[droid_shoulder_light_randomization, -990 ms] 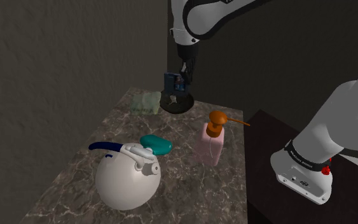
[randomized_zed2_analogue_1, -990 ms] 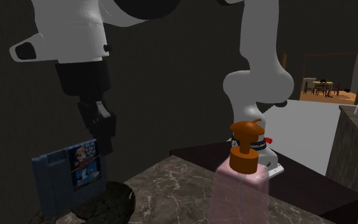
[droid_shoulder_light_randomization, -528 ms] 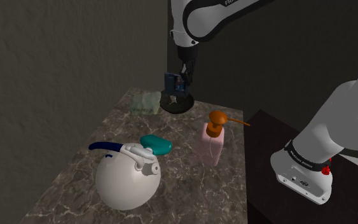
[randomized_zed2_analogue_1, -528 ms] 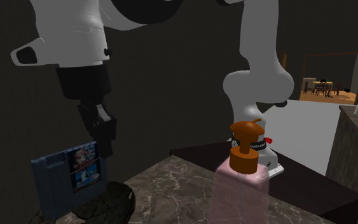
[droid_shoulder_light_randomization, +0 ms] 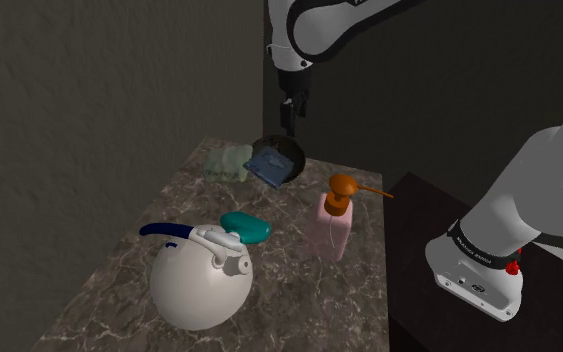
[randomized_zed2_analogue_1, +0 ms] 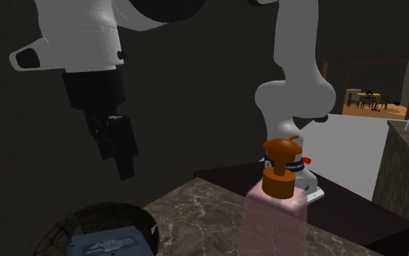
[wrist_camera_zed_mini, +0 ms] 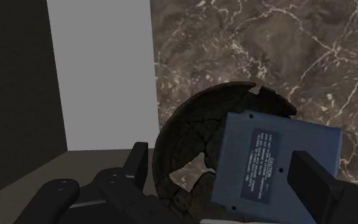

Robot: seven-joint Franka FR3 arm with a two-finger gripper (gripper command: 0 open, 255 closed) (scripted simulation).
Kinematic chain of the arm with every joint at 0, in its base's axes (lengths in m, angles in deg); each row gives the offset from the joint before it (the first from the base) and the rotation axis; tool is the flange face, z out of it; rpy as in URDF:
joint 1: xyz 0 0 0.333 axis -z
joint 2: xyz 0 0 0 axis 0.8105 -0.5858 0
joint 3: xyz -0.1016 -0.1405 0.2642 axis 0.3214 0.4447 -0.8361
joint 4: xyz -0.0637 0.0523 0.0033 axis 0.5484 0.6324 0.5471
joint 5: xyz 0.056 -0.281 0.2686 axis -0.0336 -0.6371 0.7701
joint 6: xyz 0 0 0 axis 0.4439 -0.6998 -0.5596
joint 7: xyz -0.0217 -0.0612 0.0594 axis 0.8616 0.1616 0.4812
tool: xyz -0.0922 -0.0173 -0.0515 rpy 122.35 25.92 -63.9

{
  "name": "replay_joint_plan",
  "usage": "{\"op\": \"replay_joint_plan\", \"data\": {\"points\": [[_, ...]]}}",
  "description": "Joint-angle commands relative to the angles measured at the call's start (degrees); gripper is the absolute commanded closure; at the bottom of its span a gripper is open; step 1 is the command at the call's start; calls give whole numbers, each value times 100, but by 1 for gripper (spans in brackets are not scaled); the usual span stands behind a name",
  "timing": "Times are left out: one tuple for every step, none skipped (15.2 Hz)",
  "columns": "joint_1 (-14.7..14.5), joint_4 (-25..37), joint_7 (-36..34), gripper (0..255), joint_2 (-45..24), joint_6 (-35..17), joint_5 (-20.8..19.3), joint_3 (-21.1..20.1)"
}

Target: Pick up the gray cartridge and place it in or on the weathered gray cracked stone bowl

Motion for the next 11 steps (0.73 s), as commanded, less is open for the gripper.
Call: {"op": "replay_joint_plan", "data": {"points": [[-7, 205, 24, 0, 91, 295, 31, -8], [-13, 356, 34, 0, 131, 485, 47, -14], [-18, 480, 41, 0, 157, 635, 58, -19], [-18, 480, 41, 0, 157, 635, 58, -19], [-18, 479, 41, 0, 157, 635, 58, -19], [-18, 480, 41, 0, 157, 635, 58, -19], [-18, 480, 41, 0, 157, 635, 58, -19], [-18, 480, 41, 0, 157, 635, 58, -19], [-18, 480, 41, 0, 157, 635, 58, -19], [-18, 480, 41, 0, 157, 635, 58, -19], [-18, 480, 41, 0, 157, 635, 58, -19]]}}
